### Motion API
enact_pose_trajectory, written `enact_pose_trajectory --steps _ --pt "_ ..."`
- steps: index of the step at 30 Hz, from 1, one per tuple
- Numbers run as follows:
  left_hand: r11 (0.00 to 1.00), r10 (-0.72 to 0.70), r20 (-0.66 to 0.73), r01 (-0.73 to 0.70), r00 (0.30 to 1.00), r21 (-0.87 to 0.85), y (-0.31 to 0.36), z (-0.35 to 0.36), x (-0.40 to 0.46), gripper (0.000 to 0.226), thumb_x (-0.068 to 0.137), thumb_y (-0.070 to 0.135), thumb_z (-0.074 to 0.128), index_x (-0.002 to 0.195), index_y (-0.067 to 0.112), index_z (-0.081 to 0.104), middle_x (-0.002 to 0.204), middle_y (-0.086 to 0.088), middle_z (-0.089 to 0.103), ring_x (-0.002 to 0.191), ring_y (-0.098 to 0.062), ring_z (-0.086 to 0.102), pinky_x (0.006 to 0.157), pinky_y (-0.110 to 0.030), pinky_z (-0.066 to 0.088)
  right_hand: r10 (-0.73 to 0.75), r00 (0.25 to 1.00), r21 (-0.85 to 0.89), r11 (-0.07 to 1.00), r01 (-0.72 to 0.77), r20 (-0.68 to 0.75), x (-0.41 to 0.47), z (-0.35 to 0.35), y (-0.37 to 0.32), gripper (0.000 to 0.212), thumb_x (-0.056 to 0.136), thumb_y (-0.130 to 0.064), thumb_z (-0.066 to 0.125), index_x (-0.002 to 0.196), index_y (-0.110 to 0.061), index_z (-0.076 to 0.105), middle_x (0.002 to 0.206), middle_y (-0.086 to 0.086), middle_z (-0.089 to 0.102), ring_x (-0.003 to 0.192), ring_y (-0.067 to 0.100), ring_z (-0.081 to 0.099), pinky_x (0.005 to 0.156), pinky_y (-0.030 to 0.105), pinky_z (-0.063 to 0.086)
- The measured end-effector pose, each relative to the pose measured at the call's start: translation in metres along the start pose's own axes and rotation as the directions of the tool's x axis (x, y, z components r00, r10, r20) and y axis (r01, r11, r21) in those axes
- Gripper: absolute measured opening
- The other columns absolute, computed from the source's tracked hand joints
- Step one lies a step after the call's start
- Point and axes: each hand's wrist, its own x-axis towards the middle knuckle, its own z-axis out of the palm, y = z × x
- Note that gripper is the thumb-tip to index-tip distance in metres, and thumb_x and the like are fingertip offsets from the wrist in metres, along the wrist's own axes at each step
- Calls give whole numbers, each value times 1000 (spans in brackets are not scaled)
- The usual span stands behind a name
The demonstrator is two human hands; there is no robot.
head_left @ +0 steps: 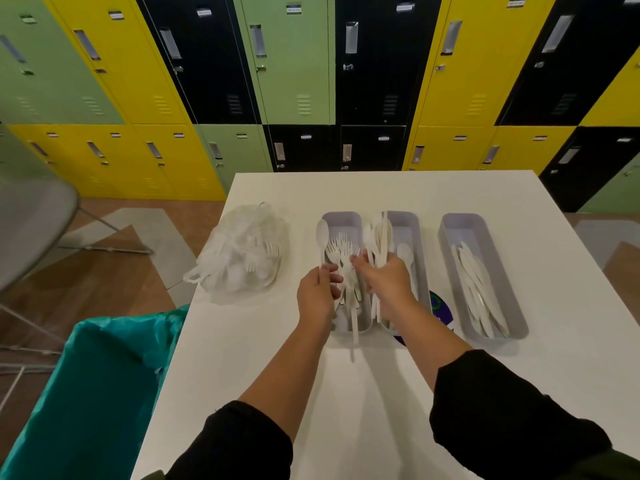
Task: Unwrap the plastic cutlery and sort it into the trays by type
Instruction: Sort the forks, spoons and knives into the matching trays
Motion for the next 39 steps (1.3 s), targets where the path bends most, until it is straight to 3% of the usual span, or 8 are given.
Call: enact_pose_trajectory --steps 7,13,17,20,26,30,33,39 --pt "999 -45 164 47 985 -6 8 24 -7 23 100 11 29 107 9 51 72 -4 63 50 -13 43 52 -22 41 140 988 162 978 -129 -63 1 -31 7 17 94 -24 49 92 -11 61 69 0 58 46 12 38 39 20 37" --pt "988 -144 268 153 953 -13 7 69 -15 26 96 4 29 109 2 51 80 -10 64 58 -13 50 59 -22 46 176 981 208 965 -156 -79 4 -66 17 18 91 -16 46 101 -8 58 74 6 64 53 17 45 50 27 39" --pt "986 -104 335 54 936 157 6 86 -20 35 101 21 31 122 2 52 122 -10 60 106 -20 58 90 -26 46 181 980 195 967 -162 -83 6 -86 17 13 86 -13 50 92 -9 60 79 10 59 53 17 42 48 26 39" --pt "921 -43 394 -116 918 372 7 88 -22 51 100 34 34 146 10 30 149 -6 37 139 -23 34 111 -31 26 175 982 184 970 -159 -72 9 -97 18 16 86 -13 50 96 -6 61 73 10 54 46 14 37 40 22 37" --pt "589 305 131 -295 943 752 3 67 -14 37 96 25 47 131 14 41 132 -9 45 117 -28 51 95 -40 42 197 980 210 957 -198 23 7 -99 17 23 90 -10 46 105 1 59 54 -5 60 38 8 34 39 20 33" --pt "156 141 272 -292 952 943 2 42 -4 46 98 36 39 135 12 28 132 -13 49 112 -31 56 99 -44 36 194 979 234 951 -203 61 5 -99 15 27 88 -7 45 114 -4 55 75 4 63 37 8 34 41 21 32" --pt "34 24 272 -273 962 961 1 34 -2 56 99 41 34 141 7 20 119 -12 61 109 -30 59 101 -41 34 180 981 228 954 -193 79 2 -98 14 29 87 -6 44 115 -3 55 73 4 62 36 7 34 40 18 31" --pt "249 -66 194 -172 979 953 -8 34 -2 59 93 19 51 141 3 19 123 -13 58 113 -31 57 97 -38 39 184 972 231 949 -214 146 -4 -96 10 24 91 -11 44 112 -9 57 78 5 64 38 9 33 44 24 32"
